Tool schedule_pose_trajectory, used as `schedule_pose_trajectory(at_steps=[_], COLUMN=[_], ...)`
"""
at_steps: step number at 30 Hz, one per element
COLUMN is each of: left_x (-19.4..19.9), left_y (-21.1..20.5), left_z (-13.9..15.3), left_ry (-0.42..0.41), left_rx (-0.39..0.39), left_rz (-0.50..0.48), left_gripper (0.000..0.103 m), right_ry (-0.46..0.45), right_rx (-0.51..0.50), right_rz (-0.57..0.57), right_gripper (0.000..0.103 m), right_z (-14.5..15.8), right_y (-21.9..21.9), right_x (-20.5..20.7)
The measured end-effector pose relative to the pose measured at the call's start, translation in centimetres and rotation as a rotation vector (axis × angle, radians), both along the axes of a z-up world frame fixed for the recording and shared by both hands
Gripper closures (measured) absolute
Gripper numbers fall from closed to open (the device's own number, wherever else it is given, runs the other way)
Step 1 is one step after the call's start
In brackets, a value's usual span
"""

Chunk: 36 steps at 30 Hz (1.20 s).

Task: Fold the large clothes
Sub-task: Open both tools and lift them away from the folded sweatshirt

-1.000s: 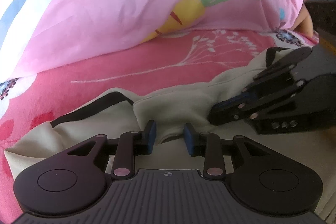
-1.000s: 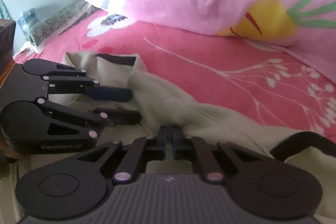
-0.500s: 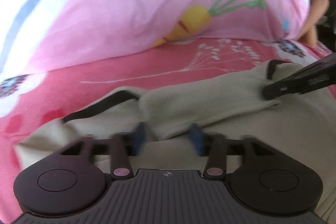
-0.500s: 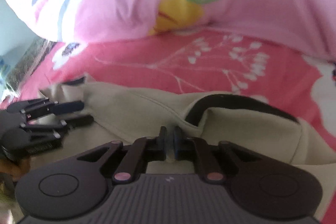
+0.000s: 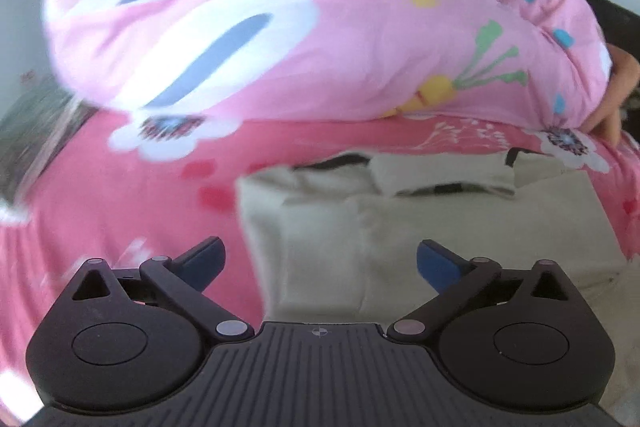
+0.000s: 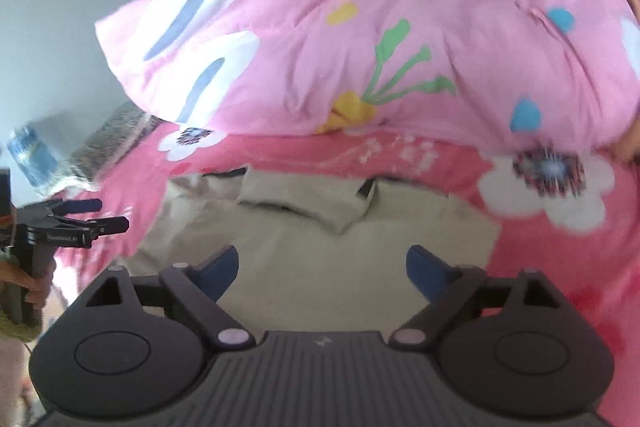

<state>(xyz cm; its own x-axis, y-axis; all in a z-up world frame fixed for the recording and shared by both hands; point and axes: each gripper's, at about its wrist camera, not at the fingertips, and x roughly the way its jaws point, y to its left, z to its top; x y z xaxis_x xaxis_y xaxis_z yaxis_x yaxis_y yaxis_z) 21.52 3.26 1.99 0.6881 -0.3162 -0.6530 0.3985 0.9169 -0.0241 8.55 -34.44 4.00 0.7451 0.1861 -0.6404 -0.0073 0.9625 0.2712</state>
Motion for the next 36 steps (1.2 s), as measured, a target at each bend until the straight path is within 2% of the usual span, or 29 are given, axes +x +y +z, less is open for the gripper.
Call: schedule_pose_trajectory(at_steps=[6,10,14,18,21,25,28,31,34,36], left_x=[-3.1,-4.2,-3.2,-2.4,-2.9,-4.5,-5.4,-5.0,-4.0,-3.7], left_y=[2.9,3.7,3.5,3.4,3.8,4.4,4.3,3.6,3.1,3.0], left_z=[-2.8,-4.6,-5.8,-6.7,-6.3,-5.2,-4.9,-5.7,-6.6,-6.7], left_ry=[0.022,0.023,0.043,0.067,0.052,-0.008,-0.029,0.01,0.051,0.054], left_rx=[0.013,0.035,0.058,0.032,0.001,-0.029,-0.046,-0.014,0.039,0.03], left_rz=[0.053,0.021,0.035,0.023,0.023,-0.002,-0.068,-0.092,-0.059,-0.051], left_gripper=[0.0,0.0,0.0,0.0,0.0,0.0,0.0,0.0,0.0,0.0], right_ry=[0.027,0.086,0.154,0.168,0.172,0.163,0.154,0.155,0.154,0.148], right_rx=[-0.013,0.098,0.205,0.34,0.41,0.357,0.297,0.289,0.281,0.257], right_rz=[-0.097,-0.191,-0.266,-0.282,-0.264,-0.229,-0.208,-0.205,-0.205,-0.202], right_gripper=[0.0,0.0,0.0,0.0,0.0,0.0,0.0,0.0,0.0,0.0], right_z=[-2.1,-5.3,-8.5,-10.8,-11.5,-11.2,-11.0,-11.3,-11.4,-11.2], right_y=[0.0,-2.5,-5.0,-6.8,-7.4,-6.9,-6.3,-6.3,-6.2,-5.9], right_x=[-6.2,-8.6,-9.0,-8.5,-8.1,-8.3,-8.5,-8.3,-8.0,-7.9])
